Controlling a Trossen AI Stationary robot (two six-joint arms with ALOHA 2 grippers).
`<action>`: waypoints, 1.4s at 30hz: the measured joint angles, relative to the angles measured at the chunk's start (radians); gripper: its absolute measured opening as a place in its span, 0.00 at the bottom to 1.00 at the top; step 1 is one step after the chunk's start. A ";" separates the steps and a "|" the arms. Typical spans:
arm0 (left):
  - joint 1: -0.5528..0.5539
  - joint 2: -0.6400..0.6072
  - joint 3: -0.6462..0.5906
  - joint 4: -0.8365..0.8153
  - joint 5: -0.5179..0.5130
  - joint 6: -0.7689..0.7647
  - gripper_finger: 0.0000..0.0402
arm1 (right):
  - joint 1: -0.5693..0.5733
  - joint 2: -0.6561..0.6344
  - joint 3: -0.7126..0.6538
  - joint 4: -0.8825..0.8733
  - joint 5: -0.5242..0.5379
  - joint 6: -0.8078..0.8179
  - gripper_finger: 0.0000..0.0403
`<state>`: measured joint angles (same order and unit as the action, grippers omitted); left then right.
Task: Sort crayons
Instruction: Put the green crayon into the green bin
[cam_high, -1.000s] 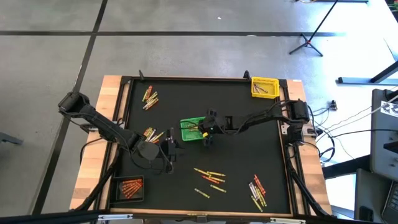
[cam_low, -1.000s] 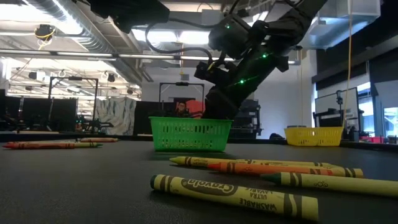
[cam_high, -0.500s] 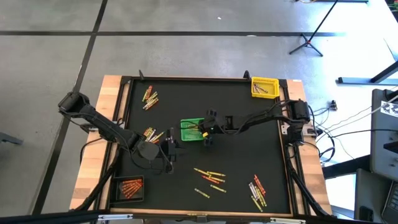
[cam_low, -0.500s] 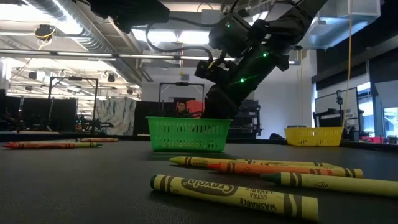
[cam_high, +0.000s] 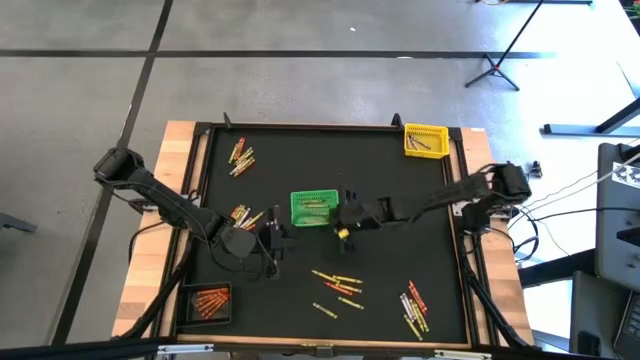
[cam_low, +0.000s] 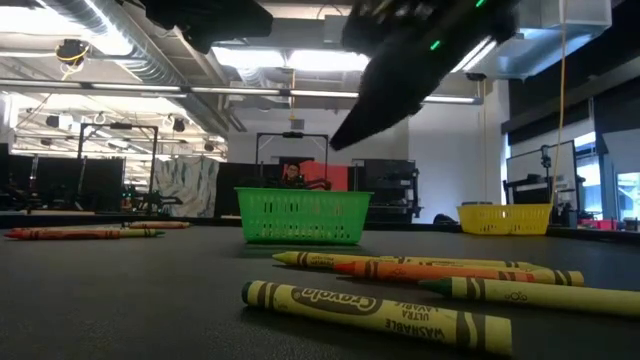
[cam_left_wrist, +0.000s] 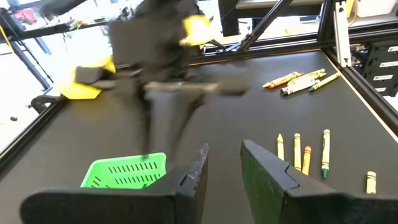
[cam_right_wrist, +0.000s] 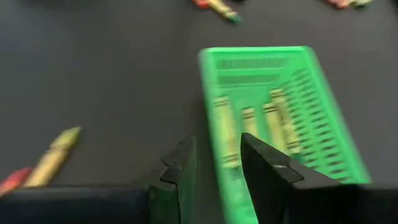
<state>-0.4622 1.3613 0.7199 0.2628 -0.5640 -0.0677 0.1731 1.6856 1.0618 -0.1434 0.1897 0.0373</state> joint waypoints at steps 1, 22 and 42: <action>0.000 0.000 0.000 0.000 0.000 0.000 0.20 | 0.030 -0.006 0.000 -0.015 -0.001 0.018 0.30; 0.000 0.000 0.000 0.000 0.000 -0.005 0.20 | 0.350 0.154 -0.012 -0.027 0.003 0.186 0.30; 0.000 0.000 0.000 0.001 0.000 -0.008 0.20 | 0.314 0.212 -0.010 -0.059 -0.010 0.225 0.30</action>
<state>-0.4625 1.3613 0.7197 0.2638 -0.5636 -0.0757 0.4869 1.8973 1.0520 -0.2029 0.1794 0.2623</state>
